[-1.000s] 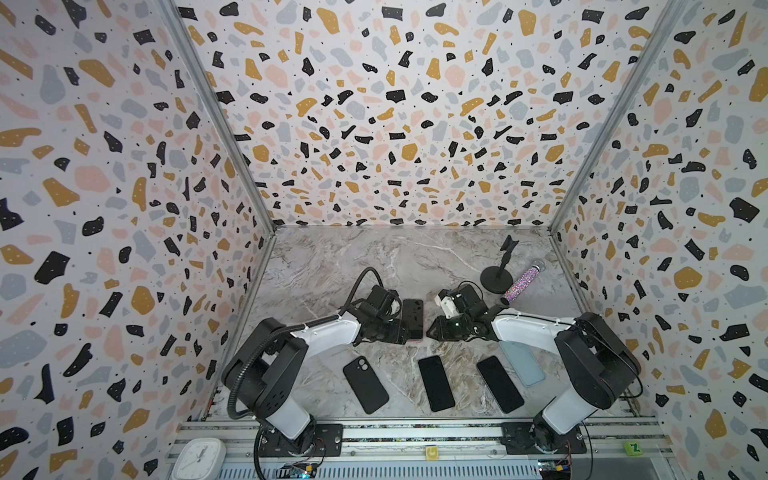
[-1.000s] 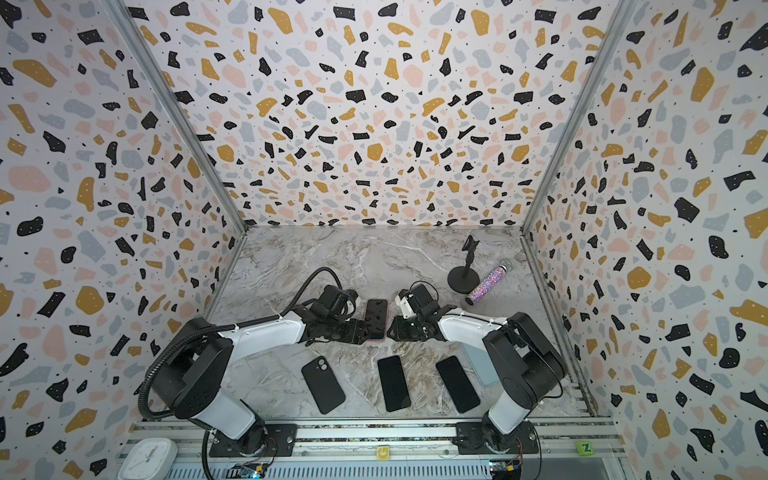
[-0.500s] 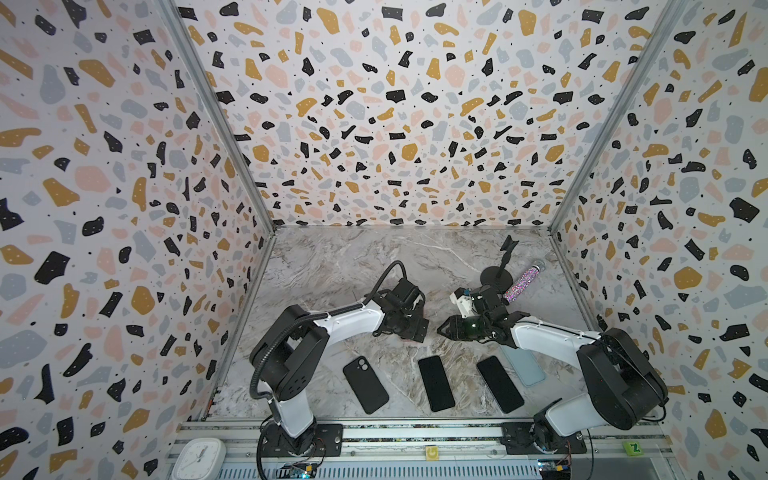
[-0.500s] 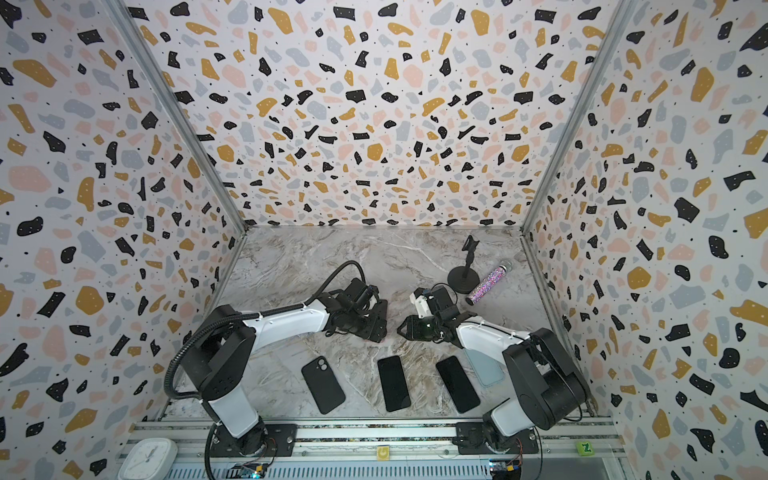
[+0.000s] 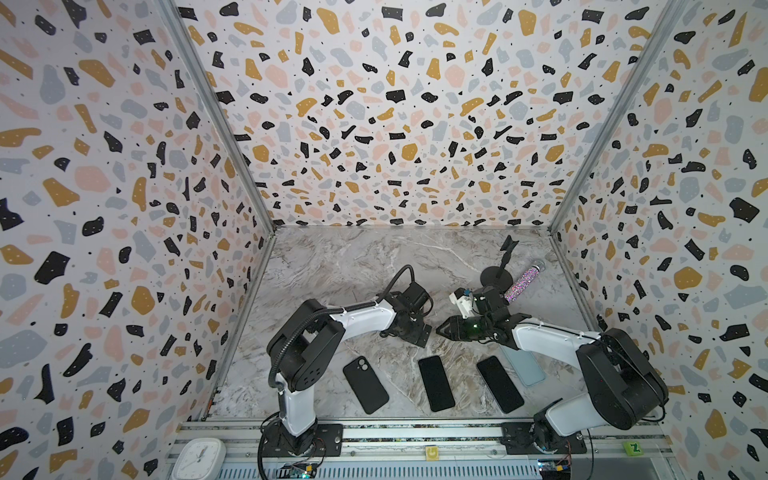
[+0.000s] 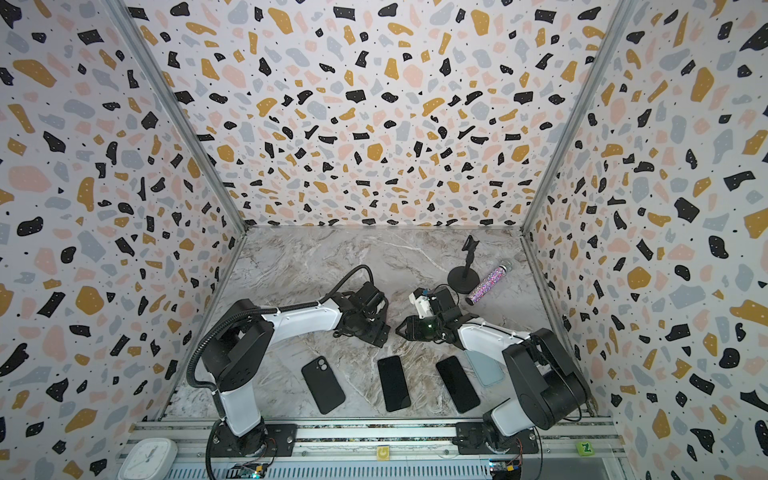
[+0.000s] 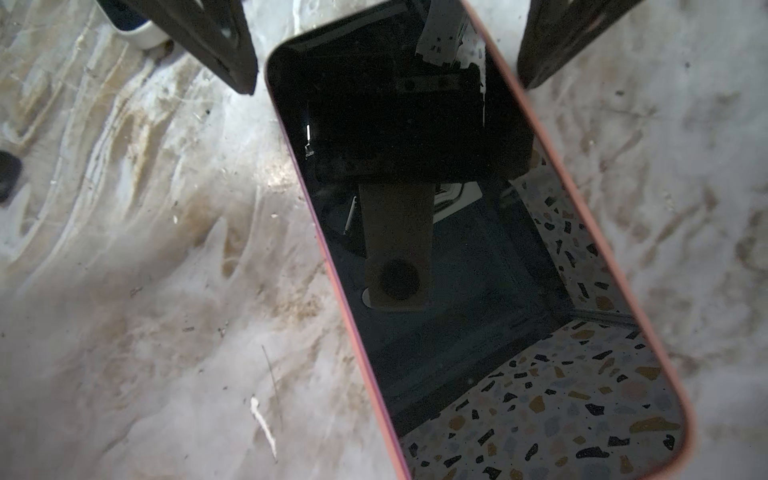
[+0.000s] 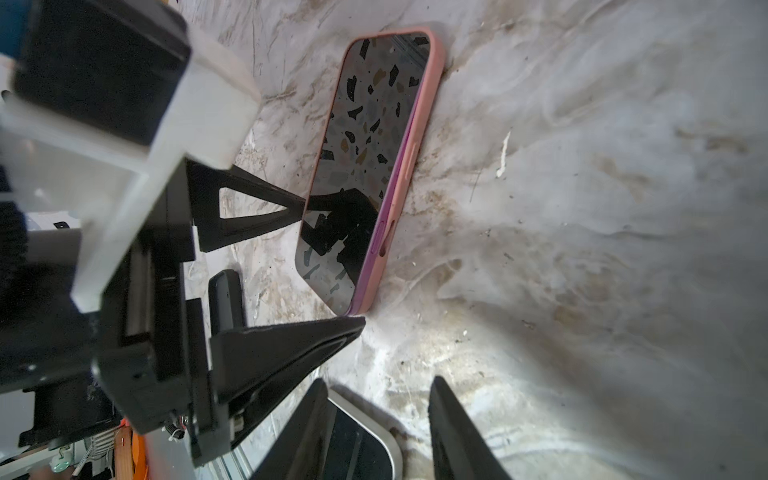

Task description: Put the phone into the phone case

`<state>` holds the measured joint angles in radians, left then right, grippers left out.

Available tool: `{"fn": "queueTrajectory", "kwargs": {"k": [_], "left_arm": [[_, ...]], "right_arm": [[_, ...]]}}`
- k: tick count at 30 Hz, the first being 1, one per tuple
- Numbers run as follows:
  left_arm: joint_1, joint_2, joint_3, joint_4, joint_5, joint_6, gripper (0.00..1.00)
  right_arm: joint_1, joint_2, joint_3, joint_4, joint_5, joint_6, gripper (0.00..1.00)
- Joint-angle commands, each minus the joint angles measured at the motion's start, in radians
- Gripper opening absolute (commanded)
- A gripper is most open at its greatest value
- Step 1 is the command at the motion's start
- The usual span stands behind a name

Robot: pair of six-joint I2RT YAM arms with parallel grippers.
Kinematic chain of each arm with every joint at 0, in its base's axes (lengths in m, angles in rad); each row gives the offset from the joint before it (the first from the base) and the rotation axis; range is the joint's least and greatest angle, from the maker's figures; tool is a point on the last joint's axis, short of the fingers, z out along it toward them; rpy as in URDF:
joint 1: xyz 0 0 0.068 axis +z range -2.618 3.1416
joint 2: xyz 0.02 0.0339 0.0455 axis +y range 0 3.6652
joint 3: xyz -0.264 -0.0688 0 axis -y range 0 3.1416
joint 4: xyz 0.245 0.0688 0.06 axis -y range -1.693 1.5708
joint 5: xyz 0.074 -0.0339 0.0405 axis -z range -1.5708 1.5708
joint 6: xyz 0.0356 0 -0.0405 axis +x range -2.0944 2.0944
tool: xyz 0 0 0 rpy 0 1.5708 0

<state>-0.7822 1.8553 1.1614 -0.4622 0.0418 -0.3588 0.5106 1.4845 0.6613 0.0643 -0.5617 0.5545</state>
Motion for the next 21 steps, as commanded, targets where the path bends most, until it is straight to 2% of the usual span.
{"fn": "queueTrajectory", "kwargs": {"k": [1, 6, 21], "left_arm": [[-0.004, 0.027, 0.024, -0.026, -0.014, 0.004, 0.99], [0.004, 0.021, 0.037, -0.022, 0.001, -0.008, 0.96], [0.019, 0.037, 0.006, -0.012, 0.016, -0.022, 0.71]], "right_arm": [[-0.002, -0.024, -0.008, 0.012, -0.018, -0.012, 0.42], [0.001, -0.027, -0.008, 0.015, -0.018, -0.01, 0.42], [0.009, -0.011, -0.005, 0.02, -0.012, -0.011, 0.42]]}}
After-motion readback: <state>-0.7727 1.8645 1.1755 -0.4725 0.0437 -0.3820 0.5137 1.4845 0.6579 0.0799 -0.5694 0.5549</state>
